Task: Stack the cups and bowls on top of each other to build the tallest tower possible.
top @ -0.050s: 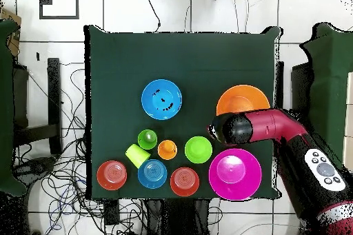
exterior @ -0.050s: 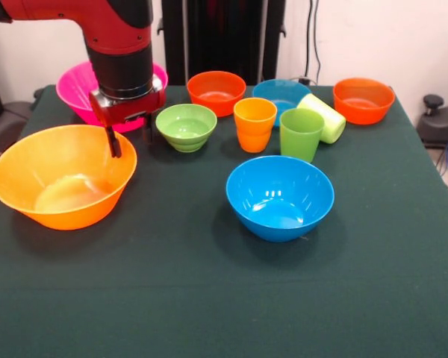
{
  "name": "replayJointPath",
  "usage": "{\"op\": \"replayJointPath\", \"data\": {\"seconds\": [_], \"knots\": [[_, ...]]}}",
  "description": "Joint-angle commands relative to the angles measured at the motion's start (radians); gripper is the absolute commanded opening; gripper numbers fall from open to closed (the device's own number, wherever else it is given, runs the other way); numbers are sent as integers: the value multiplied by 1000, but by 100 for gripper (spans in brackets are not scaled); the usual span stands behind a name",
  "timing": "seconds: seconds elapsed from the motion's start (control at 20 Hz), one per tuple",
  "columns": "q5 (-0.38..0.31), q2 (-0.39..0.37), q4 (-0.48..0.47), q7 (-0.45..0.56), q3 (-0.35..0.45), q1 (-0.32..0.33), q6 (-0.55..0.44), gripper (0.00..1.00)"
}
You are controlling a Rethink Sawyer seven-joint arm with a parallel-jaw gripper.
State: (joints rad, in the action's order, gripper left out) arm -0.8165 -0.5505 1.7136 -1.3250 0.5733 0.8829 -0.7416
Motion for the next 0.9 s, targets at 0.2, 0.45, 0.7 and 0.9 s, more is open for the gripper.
{"op": "replayJointPath", "data": {"seconds": [0.2,0.45,0.7,0.9], "knots": [[-12,-15,82,-37,-67,-58,-5,100],[-30,5,63,-32,-76,-60,24,100],[-32,19,37,-10,-76,-58,18,100],[-42,19,27,-3,-76,-57,26,100]]}}
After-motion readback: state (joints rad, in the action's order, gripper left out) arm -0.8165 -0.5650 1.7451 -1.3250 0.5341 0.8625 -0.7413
